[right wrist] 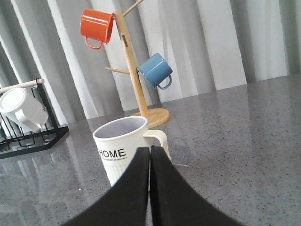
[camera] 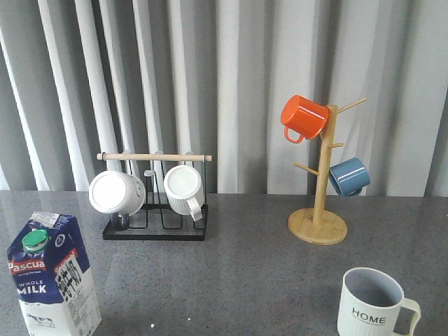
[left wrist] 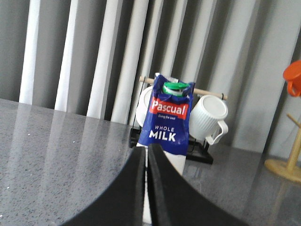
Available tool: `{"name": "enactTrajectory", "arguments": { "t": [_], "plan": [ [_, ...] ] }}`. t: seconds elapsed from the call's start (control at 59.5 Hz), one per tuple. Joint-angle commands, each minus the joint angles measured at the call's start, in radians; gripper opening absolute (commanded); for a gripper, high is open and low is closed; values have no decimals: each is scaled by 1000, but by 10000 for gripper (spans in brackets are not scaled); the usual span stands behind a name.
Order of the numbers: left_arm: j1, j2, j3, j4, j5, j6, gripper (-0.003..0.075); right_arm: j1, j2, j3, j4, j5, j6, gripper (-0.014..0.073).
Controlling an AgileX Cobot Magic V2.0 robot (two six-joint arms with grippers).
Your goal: Place milk next to cup
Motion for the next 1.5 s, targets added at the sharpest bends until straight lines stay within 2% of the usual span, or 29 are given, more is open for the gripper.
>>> {"name": "enactTrajectory", "arguments": {
  "t": [0.0, 0.151, 0.219, 0.303, 0.353, 0.437, 0.521, 0.622, 0.673, 0.74, 0.857, 1.059, 1.143, 1.261, 1.48],
  "plan": [
    [1, 0, -33, -18, -123, -59, 8, -4, 8, -93, -1, -33, -40, 6],
    [-1, 0, -113, -17, -65, -79, 69, -4, 119, -256, -7, 80, -139, 99],
    [-1, 0, -163, -20, -19, -84, 115, -4, 186, -318, -7, 83, -139, 178],
    [-1, 0, -216, -18, 29, -112, 193, -4, 269, -391, -7, 81, -137, 320],
    [-1, 0, -248, -18, 36, -137, 251, -4, 324, -430, -4, 70, -135, 423],
    [-1, 0, -288, -18, 36, -205, 354, -4, 379, -459, 1, 10, -135, 542],
    [-1, 0, -300, -22, -42, -263, 416, -4, 407, -459, 3, -98, -134, 603],
    [-1, 2, -302, -28, -168, -349, 430, -3, 413, -459, 37, -222, -123, 605],
    [-1, 20, -311, -25, -160, -362, 429, -3, 419, -469, -4, -225, -181, 595],
    [-1, 67, -348, 9, -58, -358, 429, -3, 455, -522, -26, -128, -239, 579],
    [-1, 205, -461, 113, 87, -356, 429, -3, 562, -671, -26, 122, -298, 576],
    [-1, 443, -636, 244, 184, -328, 429, -3, 772, -882, -44, 348, -318, 576],
    [-1, 526, -675, 248, 197, -302, 429, -3, 839, -883, -86, 400, -313, 576],
    [-1, 609, -690, 248, 197, -302, 429, -3, 932, -854, -75, 476, -307, 576],
    [-1, 653, -690, 247, 215, -303, 429, 0, 1030, -752, -54, 399, -292, 576]
  ]
}}
